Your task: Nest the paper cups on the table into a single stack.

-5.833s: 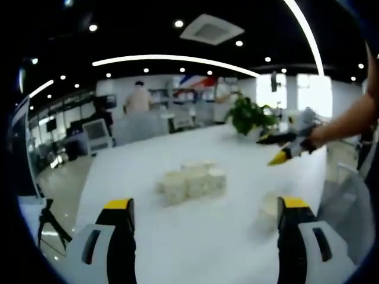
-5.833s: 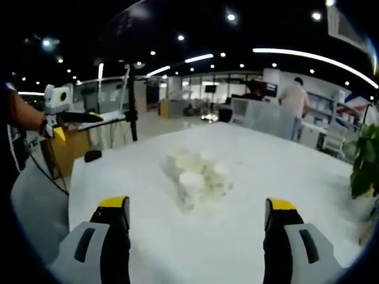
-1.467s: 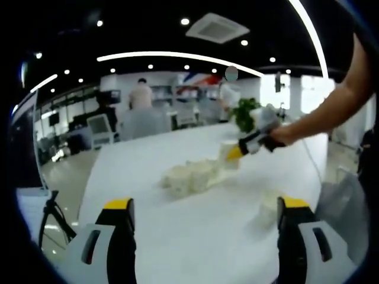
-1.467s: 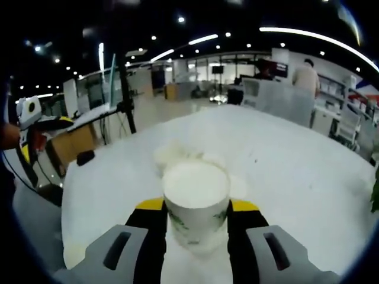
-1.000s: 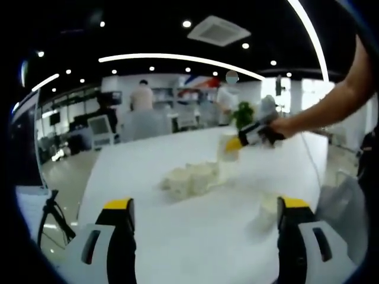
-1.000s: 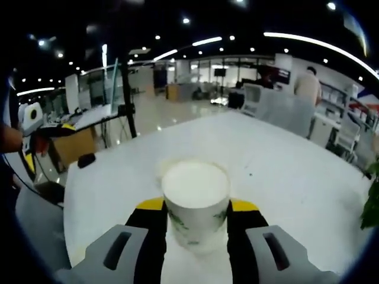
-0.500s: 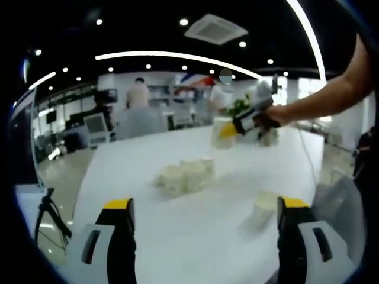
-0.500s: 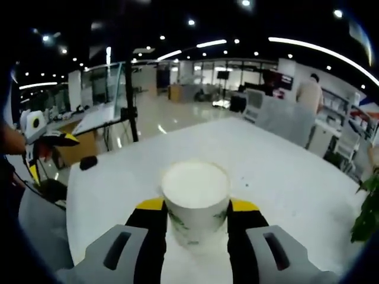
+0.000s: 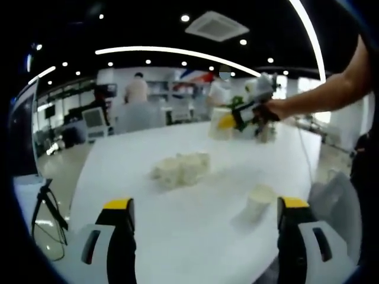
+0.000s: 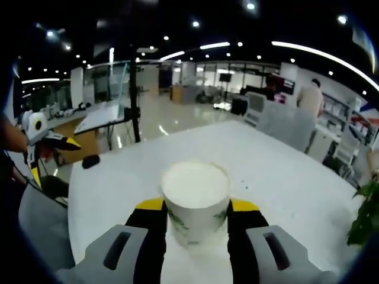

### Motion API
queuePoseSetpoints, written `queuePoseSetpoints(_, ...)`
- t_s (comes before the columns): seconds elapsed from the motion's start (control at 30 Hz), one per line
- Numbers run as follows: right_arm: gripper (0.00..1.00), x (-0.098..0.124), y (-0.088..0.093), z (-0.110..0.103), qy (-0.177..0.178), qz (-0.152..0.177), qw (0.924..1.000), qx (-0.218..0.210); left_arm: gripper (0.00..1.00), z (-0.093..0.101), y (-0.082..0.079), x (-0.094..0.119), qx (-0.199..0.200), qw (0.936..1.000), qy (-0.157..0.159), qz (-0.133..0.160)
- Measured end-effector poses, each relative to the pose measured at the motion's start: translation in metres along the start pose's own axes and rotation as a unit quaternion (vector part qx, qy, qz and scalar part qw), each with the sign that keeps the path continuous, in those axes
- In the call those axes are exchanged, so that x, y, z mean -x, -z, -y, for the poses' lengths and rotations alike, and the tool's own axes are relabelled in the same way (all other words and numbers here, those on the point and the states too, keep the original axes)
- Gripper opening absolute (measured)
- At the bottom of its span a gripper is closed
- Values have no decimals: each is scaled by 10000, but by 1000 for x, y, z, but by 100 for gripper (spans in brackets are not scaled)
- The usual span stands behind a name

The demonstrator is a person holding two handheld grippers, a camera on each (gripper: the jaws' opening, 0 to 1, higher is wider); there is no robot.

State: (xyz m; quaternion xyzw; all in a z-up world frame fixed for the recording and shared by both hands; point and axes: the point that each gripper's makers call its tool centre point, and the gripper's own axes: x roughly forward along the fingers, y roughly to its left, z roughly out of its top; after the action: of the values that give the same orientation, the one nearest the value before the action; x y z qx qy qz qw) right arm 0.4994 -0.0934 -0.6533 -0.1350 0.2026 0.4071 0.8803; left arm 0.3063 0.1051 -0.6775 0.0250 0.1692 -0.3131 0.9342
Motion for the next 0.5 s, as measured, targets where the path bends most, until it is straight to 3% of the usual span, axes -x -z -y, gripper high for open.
queuePoseSetpoints(0.5,37,20,-5,-25,-143,120,9998,-3,99,6,-10,-1,-8,9999,89,61)
